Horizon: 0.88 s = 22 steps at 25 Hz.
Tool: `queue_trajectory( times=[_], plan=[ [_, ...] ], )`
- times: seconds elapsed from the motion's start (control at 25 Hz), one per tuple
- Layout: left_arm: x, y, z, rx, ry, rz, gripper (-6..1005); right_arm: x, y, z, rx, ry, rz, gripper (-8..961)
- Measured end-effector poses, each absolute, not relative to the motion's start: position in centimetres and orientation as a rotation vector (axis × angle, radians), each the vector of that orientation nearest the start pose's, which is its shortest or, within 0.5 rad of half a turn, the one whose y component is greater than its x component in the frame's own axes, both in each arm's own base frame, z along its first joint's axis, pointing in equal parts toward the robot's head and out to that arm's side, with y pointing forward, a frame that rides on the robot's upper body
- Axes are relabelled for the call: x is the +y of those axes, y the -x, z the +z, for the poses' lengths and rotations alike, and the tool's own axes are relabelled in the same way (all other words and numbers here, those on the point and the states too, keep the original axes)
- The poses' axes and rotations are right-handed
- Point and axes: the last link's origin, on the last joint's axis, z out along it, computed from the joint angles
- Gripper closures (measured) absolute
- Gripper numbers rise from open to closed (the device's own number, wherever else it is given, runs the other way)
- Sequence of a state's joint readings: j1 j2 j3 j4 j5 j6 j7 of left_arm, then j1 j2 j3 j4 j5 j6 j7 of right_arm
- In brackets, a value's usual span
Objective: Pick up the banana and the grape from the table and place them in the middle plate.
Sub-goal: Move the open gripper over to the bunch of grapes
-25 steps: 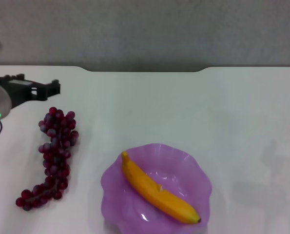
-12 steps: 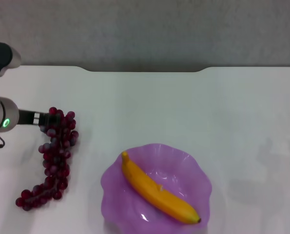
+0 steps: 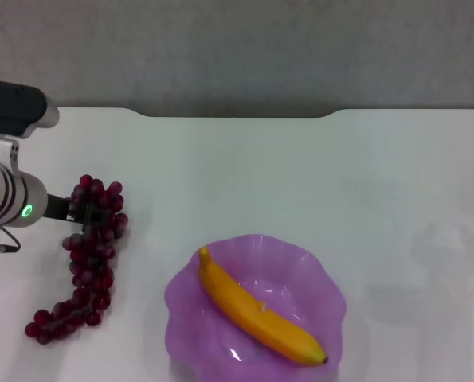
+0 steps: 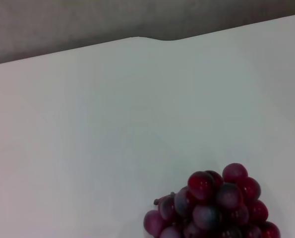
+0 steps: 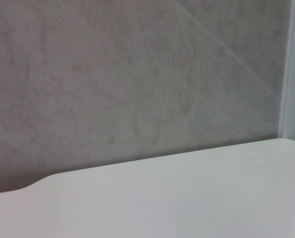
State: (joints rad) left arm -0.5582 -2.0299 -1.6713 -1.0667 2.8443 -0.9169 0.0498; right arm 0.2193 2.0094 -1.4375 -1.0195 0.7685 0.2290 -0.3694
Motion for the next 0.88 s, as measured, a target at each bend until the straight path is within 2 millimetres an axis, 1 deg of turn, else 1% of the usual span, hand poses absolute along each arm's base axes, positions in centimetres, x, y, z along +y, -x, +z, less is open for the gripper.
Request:
queue_trajectory(
  times=[0.48,0.88],
  plan=[
    [41.6,26.9,-0.3,-1.190,1.928,0.227,150,37.5,-35.0,5.5,1.120,1.571,0.258,390],
    [41.9,26.8,-0.3,-1.178,1.923,0.198,151,37.6,-35.0,5.5,1.119,1.571,0.259,391]
  ],
)
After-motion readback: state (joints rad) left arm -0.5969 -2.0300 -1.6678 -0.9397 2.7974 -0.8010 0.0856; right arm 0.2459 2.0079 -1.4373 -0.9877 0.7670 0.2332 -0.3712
